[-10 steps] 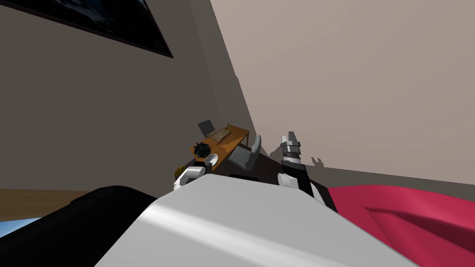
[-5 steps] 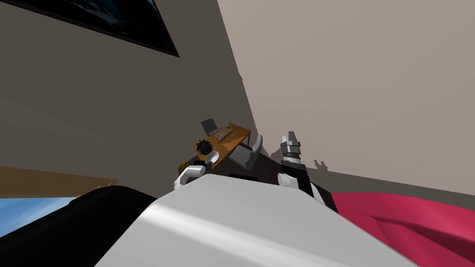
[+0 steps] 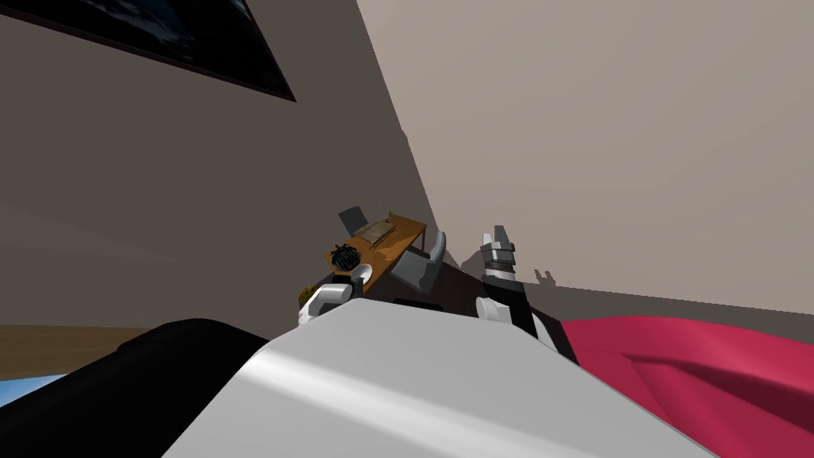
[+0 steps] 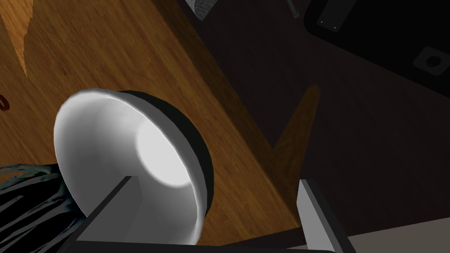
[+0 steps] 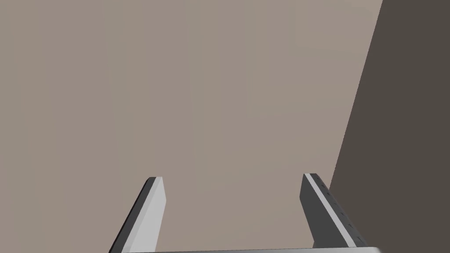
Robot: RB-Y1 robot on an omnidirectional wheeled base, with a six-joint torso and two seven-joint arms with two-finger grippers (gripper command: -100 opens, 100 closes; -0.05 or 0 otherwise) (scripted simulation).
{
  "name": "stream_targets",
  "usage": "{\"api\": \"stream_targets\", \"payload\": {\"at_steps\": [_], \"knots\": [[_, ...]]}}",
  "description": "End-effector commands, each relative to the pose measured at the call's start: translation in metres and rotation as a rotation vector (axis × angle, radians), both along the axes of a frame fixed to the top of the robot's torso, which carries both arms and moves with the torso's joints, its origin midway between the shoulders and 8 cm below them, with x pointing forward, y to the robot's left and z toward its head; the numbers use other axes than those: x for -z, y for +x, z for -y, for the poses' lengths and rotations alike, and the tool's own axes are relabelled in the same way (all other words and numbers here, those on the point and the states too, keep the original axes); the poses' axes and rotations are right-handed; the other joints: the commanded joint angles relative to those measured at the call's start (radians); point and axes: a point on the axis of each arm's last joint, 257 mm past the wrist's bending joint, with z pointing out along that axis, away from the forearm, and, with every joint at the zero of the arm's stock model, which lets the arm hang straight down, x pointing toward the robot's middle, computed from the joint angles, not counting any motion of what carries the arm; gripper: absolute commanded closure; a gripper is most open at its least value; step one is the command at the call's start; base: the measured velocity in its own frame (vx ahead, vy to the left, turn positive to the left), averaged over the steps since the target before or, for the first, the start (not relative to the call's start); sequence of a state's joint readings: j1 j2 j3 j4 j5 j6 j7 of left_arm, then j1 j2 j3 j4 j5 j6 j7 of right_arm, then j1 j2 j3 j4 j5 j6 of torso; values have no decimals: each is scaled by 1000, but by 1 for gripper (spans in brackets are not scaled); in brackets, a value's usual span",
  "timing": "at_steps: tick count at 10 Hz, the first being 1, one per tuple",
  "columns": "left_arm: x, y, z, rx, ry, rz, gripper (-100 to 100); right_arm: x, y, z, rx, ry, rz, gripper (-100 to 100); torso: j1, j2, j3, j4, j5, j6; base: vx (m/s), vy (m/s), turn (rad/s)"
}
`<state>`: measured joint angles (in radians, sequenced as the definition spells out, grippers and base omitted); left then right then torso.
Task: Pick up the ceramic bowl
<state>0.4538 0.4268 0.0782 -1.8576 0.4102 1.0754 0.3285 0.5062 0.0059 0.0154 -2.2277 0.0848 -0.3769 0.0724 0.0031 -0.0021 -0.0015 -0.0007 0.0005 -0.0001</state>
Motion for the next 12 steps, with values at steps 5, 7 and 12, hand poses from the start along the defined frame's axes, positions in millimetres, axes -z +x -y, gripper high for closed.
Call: {"api": "stream_targets", "payload": {"at_steps": [5, 7, 12], "knots": [[8, -11, 0, -12, -9, -27, -100, 0, 0, 0, 0, 0, 0, 0, -4, 1, 0, 0, -1, 0, 4, 26, -33], [8, -11, 0, -12, -9, -27, -100, 0, 0, 0, 0, 0, 0, 0, -5, 1, 0, 0, -1, 0, 0, 1, -3], [-1, 1, -4, 1, 15, 1, -100, 0, 0, 0, 0, 0, 0, 0, -4, 0, 0, 0, -1, 0, -12, -15, 42]]}}
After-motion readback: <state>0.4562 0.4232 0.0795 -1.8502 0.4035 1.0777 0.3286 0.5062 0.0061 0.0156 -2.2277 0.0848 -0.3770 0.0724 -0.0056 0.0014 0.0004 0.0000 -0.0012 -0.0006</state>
